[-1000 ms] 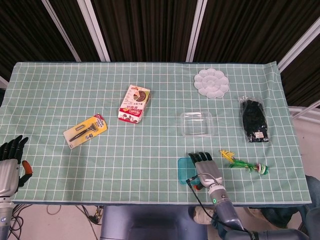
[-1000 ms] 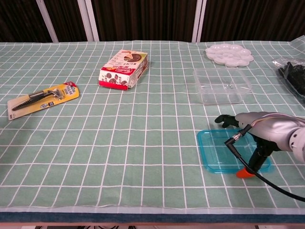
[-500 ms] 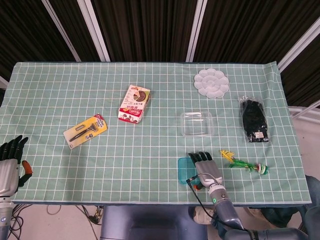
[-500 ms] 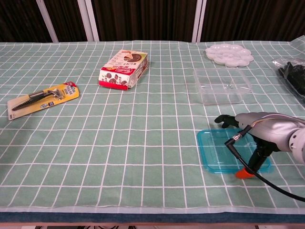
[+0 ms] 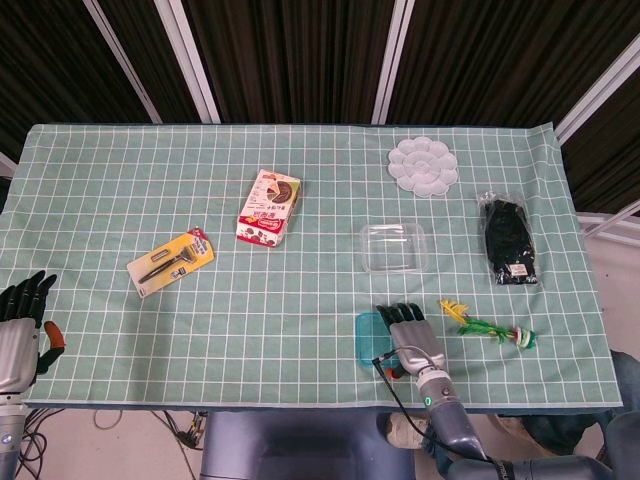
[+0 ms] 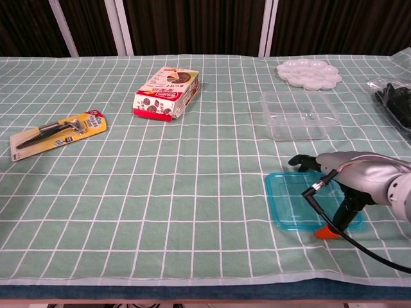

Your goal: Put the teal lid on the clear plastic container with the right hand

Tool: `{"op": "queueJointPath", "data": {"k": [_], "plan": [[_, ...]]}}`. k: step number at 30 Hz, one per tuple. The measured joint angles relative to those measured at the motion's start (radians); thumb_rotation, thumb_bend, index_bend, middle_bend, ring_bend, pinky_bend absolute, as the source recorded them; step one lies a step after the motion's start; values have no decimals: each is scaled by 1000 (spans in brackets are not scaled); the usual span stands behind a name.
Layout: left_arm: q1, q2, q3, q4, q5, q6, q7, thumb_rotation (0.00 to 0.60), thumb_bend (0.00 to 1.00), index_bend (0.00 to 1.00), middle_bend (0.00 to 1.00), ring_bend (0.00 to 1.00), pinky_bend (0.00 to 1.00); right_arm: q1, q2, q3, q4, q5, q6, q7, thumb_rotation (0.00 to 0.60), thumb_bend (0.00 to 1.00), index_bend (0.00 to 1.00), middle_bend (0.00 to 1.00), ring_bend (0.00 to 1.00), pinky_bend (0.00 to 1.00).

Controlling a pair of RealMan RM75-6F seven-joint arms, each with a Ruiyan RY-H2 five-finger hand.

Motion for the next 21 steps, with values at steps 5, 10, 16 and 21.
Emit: {"op": "queueJointPath", "data": {"k": [5,10,16,21], "plan": [[0,1,0,-2,-1,-1,-2,600,794,61,0,0,0,1,-1,1,1,-8,-2,6,600,249,0,443,102,0],[0,2,1,-2,-1,-3,-4,600,795,61,0,0,0,-3,-1,9,0,-34,4,31,600,264,0,463,129,0],[-1,3,0,-3,-4,-4,-4,600,794,61,0,0,0,-8,6,10,-7,-47,2,46,600,265,0,476,148,0],[-1,3,0,-3,-5,-4,-3,600,794,61,0,0,0,-10,9,11,-13,-62,3,53,600,264,0,477,148,0]]}}
